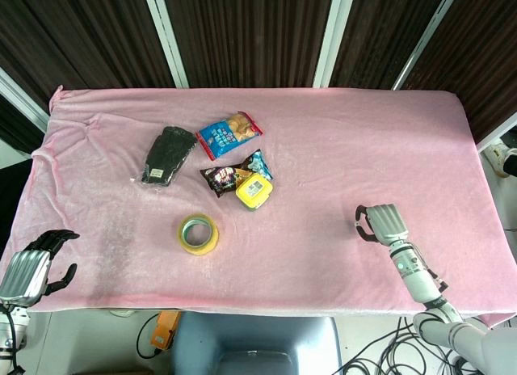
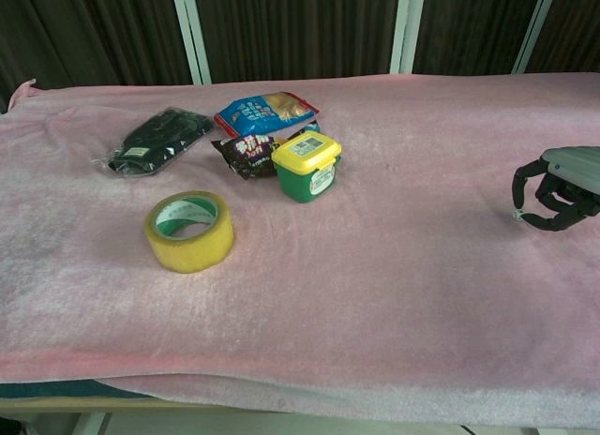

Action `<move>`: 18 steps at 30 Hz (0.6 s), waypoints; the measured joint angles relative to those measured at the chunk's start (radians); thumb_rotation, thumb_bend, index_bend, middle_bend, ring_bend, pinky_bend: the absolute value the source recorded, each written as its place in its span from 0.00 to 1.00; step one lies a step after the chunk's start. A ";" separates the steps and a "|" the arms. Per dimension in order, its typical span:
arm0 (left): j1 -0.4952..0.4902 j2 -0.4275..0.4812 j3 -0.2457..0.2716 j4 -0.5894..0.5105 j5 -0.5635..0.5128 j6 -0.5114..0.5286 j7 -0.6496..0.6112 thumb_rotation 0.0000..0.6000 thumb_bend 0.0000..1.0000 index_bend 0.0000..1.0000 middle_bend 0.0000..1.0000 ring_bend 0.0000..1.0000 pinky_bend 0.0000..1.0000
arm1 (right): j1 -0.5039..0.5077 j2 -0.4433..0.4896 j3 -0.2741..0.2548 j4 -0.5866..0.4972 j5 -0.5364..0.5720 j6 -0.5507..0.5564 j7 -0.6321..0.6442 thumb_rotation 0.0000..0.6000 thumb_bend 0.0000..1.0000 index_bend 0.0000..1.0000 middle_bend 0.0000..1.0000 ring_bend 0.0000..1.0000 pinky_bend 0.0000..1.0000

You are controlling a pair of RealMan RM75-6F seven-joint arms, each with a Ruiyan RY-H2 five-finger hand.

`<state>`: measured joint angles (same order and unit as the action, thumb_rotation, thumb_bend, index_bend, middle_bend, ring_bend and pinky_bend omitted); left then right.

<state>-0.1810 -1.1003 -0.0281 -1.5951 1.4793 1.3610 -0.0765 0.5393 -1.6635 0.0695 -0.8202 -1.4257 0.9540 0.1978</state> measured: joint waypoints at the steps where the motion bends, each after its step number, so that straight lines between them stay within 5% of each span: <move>1: 0.000 0.000 0.000 0.000 0.000 0.001 -0.001 1.00 0.39 0.28 0.24 0.18 0.35 | 0.000 -0.001 0.000 0.002 0.001 -0.001 0.000 1.00 0.48 0.62 0.99 1.00 1.00; 18: 0.001 0.001 -0.001 0.001 -0.002 0.000 -0.004 1.00 0.39 0.28 0.24 0.18 0.35 | 0.007 -0.018 -0.002 0.021 -0.007 -0.007 0.019 1.00 0.48 0.64 0.99 1.00 1.00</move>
<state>-0.1802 -1.0993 -0.0295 -1.5945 1.4769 1.3609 -0.0806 0.5459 -1.6813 0.0670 -0.7991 -1.4322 0.9471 0.2171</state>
